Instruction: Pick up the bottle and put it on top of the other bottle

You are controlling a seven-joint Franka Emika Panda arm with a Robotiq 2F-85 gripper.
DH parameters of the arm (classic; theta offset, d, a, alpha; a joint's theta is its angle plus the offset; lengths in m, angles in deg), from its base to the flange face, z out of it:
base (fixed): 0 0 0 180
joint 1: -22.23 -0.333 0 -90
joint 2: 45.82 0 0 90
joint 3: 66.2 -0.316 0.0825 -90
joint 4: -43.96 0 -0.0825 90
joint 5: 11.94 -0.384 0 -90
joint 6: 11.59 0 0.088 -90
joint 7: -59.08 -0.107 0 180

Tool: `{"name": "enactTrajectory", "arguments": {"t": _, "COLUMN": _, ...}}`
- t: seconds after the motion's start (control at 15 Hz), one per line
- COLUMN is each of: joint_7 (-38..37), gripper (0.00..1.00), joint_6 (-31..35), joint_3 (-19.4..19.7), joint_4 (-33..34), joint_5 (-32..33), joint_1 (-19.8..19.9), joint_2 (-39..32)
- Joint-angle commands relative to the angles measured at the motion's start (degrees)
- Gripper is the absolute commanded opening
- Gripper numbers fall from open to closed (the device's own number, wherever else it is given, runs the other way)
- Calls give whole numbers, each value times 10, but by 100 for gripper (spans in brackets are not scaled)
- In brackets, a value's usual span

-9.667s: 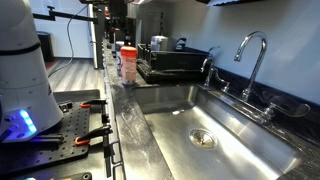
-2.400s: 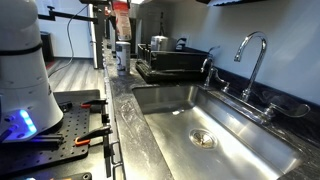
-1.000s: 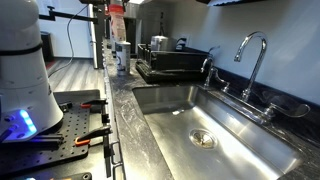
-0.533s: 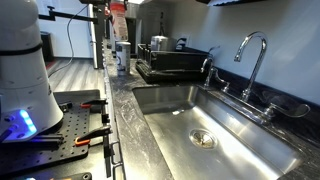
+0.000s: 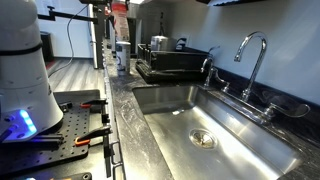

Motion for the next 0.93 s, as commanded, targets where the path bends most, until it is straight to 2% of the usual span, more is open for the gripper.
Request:
{"name": "enactTrajectory", "arguments": {"t": 0.0, "joint_7": -5, "gripper": 56, "joint_6": -17, "joint_3": -1, "joint_4": 22, "joint_5": 7, "joint_1": 5, "joint_2": -14}}
{"name": "enactTrajectory", "arguments": {"t": 0.87, "joint_7": -1, "gripper": 56, "joint_6": -18, "joint_3": -1, "joint_4": 30, "joint_5": 5, "joint_1": 5, "joint_2": -28}}
